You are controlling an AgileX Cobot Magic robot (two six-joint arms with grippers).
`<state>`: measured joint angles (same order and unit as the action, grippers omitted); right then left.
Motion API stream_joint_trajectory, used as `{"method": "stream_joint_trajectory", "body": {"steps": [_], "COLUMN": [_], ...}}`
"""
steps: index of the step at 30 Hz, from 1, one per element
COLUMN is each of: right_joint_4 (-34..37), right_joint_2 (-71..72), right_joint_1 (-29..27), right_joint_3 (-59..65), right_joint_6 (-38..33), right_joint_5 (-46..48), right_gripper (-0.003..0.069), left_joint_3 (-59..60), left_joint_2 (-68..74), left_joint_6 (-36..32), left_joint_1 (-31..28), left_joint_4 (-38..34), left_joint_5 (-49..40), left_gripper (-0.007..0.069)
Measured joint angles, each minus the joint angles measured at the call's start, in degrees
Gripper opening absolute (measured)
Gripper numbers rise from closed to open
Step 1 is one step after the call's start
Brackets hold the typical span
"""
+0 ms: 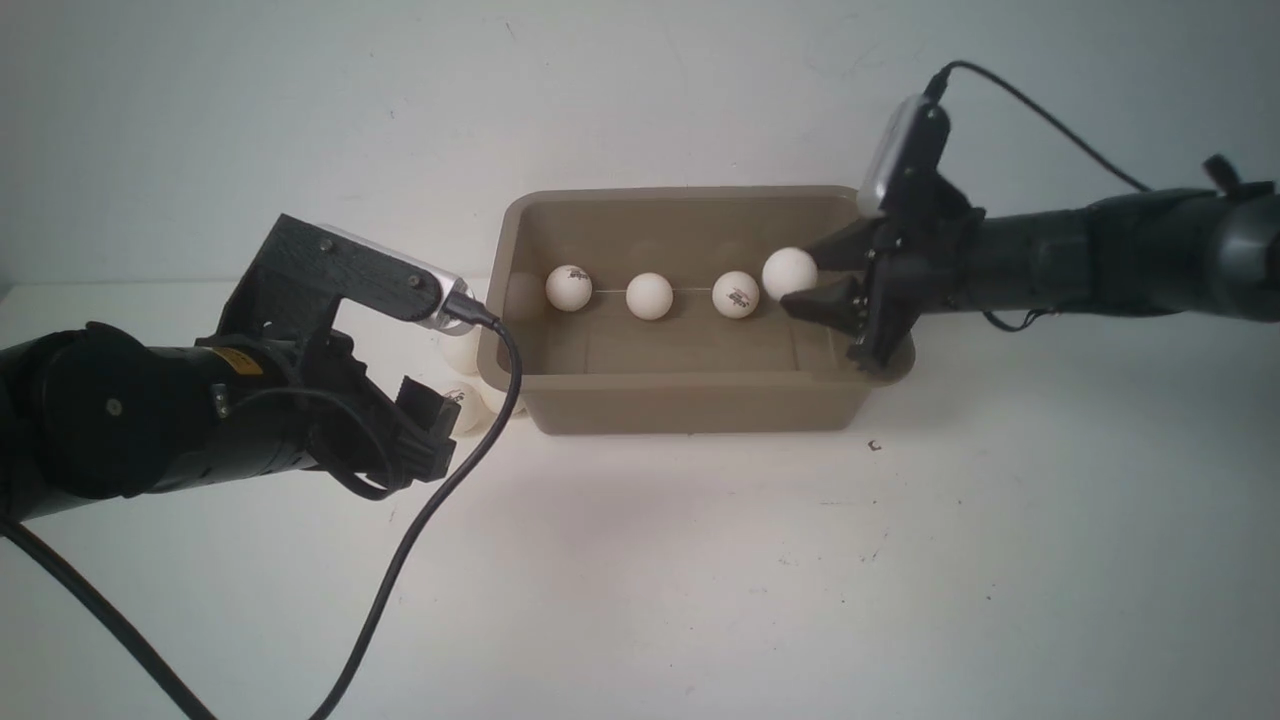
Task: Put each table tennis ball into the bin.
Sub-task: Use the right arm to put the table tennis ball into the box, then use the right arm to clamp the table tennis ball closest to it
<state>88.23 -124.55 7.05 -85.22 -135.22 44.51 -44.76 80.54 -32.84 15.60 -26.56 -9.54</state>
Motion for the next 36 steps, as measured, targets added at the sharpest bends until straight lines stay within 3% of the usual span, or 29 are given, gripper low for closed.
{"method": "stream_joint_trajectory", "body": {"steps": [4,7,10,18,24,36], "right_joint_4": [1.6,5.6,8.2,9.4,8.3,9.3], "right_joint_2": [-0.3,-0.3,-0.1,0.3,-0.6,-7.0], "right_joint_1": [0.6,-0.1,-2.1,-13.8,-14.8,-11.9], "right_joint_3": [0.0,0.0,0.0,0.0,0.0,-3.6], "right_joint_6": [-0.7,-2.9,-5.9,-7.1,-7.2,-8.5], "right_joint_5": [-0.8,-0.9,-0.9,-1.6,0.2,-2.8], "right_gripper": [0.0405,0.0524,0.0567,0.0554,0.0532,0.0528], "left_joint_3": [0.0,0.0,0.0,0.0,0.0,0.0], "left_joint_2": [0.0,0.0,0.0,0.0,0.0,0.0], "left_joint_6": [0.0,0.0,0.0,0.0,0.0,0.0], "left_joint_1": [0.0,0.0,0.0,0.0,0.0,0.0], "left_joint_4": [0.0,0.0,0.0,0.0,0.0,0.0], "left_joint_5": [0.0,-0.1,-0.1,-0.1,-0.1,-0.1], "left_gripper": [0.0520,0.0520,0.0520,0.0520,0.0520,0.0520]}}
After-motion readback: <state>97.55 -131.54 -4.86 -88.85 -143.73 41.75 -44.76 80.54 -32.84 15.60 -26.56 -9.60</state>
